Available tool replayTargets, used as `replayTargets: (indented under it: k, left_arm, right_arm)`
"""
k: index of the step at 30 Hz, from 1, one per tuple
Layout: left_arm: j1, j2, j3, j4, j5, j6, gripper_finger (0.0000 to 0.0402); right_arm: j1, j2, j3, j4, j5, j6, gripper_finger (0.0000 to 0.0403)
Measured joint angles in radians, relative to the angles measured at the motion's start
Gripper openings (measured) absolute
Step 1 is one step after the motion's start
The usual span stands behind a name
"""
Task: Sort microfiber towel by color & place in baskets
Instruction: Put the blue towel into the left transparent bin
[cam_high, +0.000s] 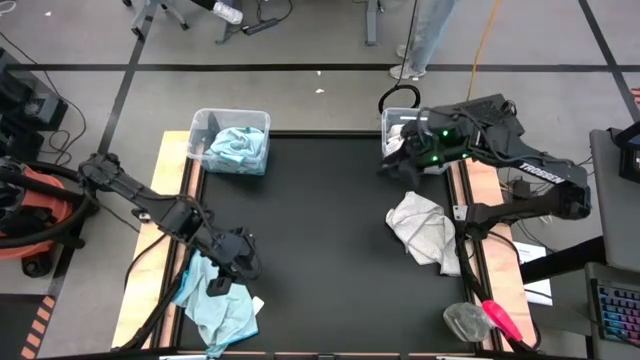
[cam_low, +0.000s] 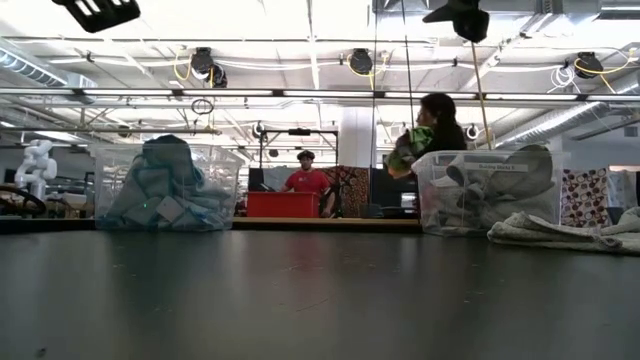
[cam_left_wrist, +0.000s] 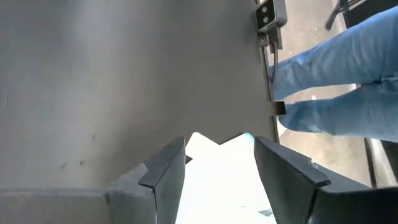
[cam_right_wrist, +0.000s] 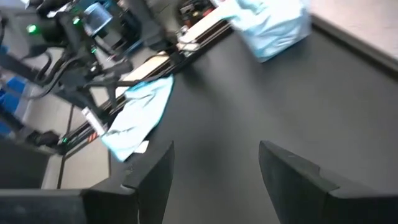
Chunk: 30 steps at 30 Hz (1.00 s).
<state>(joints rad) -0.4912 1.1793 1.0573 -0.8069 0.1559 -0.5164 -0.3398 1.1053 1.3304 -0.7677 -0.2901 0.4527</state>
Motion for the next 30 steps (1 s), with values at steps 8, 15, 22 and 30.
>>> replayTargets:
  k: [8,15,22,30]
  left_arm:
    - [-0.093,0.000,0.000,-0.001,-0.035,-0.077,0.0198]
    - [-0.175,0.000,0.000,-0.012,-0.066,-0.150,0.0198]
    - [-0.255,0.000,0.000,-0.015,-0.118,-0.229,0.0198]
    - [-0.355,0.006,0.000,-0.022,-0.195,-0.314,0.0198]
  right_arm:
    - [0.151,0.076,0.000,0.023,0.000,0.008,0.0226]
    - [0.273,0.143,0.000,0.070,0.000,0.008,0.0226]
    - [0.371,0.212,0.000,0.139,0.000,0.019,0.0226]
    - [0.461,0.280,0.000,0.198,0.003,0.034,0.0226]
